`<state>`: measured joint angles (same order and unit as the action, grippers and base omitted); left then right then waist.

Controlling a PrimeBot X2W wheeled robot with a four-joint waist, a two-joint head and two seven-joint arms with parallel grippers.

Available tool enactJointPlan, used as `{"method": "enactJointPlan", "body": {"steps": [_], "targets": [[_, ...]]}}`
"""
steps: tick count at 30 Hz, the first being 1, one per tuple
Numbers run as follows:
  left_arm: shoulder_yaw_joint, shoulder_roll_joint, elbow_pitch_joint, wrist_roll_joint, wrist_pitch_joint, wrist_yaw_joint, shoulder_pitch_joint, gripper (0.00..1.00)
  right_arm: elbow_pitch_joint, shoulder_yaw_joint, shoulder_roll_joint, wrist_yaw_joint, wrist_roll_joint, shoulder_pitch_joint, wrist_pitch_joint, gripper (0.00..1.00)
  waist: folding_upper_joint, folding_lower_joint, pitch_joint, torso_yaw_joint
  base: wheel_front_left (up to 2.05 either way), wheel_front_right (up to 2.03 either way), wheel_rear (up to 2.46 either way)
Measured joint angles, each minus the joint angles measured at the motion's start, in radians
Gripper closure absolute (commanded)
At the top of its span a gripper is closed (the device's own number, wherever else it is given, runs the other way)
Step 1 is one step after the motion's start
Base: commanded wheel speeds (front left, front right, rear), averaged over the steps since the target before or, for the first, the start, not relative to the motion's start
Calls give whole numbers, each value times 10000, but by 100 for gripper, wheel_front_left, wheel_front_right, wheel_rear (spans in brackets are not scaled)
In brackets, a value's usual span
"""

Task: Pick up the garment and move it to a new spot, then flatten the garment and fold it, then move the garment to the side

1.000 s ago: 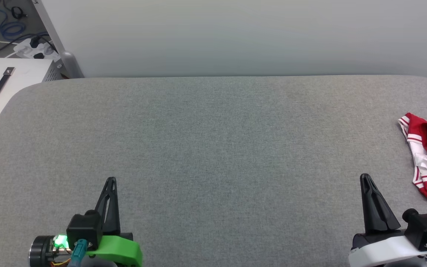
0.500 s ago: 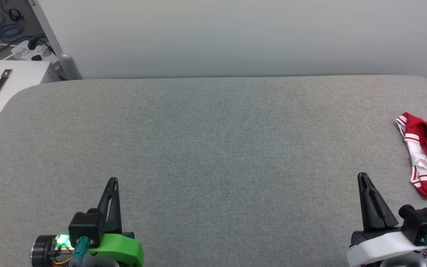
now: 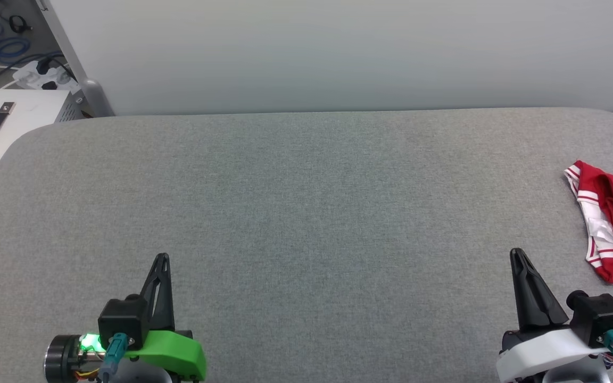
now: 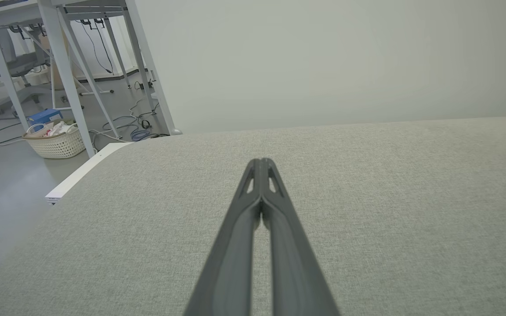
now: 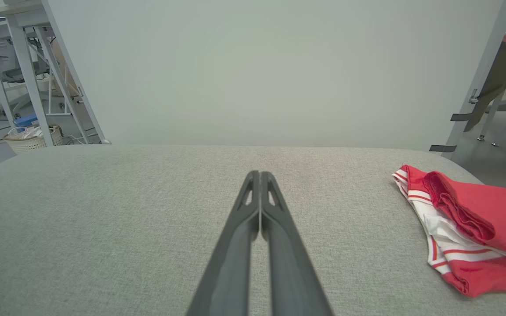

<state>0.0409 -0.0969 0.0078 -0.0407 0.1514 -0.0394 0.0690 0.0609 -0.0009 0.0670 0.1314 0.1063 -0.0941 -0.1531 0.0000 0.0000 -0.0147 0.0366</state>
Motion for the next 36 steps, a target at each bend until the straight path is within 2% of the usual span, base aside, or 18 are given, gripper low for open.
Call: {"method": "enactJointPlan", "body": {"steps": [36], "targets": [[-171,198,-13,155,-731,176,-270,100,-276,0,-52,0,-435,363,713,100,0,0,71,-178,0,0,0]]}}
